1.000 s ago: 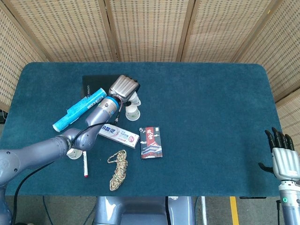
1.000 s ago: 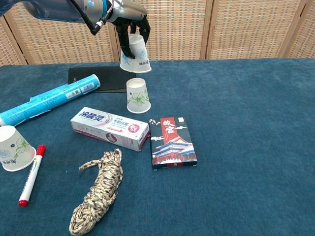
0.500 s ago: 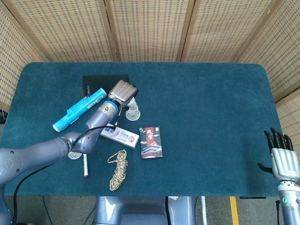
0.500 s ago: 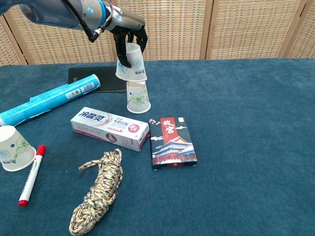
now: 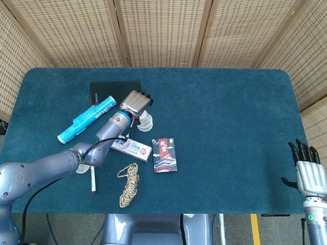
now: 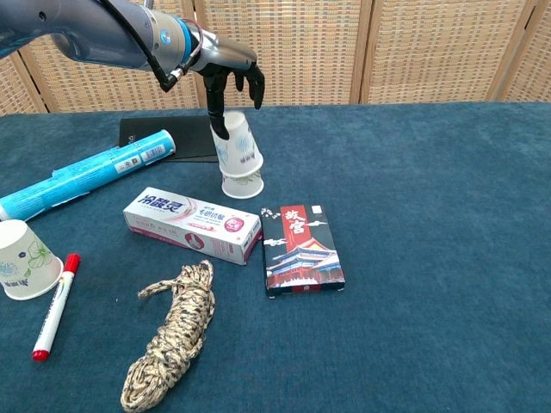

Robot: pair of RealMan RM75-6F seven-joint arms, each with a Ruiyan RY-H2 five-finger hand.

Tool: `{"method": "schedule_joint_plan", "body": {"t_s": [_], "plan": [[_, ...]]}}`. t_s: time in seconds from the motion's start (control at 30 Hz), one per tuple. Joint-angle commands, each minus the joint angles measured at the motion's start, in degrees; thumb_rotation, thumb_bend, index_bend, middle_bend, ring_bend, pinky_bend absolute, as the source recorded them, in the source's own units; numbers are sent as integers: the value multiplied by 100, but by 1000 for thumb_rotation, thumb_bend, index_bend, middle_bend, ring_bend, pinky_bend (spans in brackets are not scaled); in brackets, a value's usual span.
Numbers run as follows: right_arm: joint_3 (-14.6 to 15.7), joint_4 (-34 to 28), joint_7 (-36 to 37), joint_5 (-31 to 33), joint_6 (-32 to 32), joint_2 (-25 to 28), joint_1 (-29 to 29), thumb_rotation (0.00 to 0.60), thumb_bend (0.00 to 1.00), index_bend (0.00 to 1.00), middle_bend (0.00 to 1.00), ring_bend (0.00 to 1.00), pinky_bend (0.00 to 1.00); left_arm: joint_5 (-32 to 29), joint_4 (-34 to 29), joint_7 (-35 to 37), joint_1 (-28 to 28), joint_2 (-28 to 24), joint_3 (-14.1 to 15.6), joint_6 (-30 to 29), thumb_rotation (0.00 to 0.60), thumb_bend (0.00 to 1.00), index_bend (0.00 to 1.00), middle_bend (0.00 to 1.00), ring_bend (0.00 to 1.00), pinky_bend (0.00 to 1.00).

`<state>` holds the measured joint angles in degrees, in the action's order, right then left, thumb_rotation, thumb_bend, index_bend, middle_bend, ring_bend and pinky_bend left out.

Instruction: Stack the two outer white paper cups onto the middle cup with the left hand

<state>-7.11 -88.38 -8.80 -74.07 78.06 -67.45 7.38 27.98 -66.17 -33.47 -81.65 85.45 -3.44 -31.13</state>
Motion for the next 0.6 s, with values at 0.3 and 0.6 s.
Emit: {"method": "schedule_joint_plan", "body": {"t_s": [0.3, 0.6], "plan": [[5, 9, 11, 8, -25, -1, 10, 600, 0, 0, 0, 0, 0, 111, -312, 168, -36, -228, -14, -121, 600, 0, 0, 0, 0, 61], [32, -27, 36, -57, 4, 21, 0, 600, 0, 0, 0, 0, 0, 2116, -2741, 1224, 1197, -2039, -18, -857, 600, 0, 0, 0, 0, 55]]}}
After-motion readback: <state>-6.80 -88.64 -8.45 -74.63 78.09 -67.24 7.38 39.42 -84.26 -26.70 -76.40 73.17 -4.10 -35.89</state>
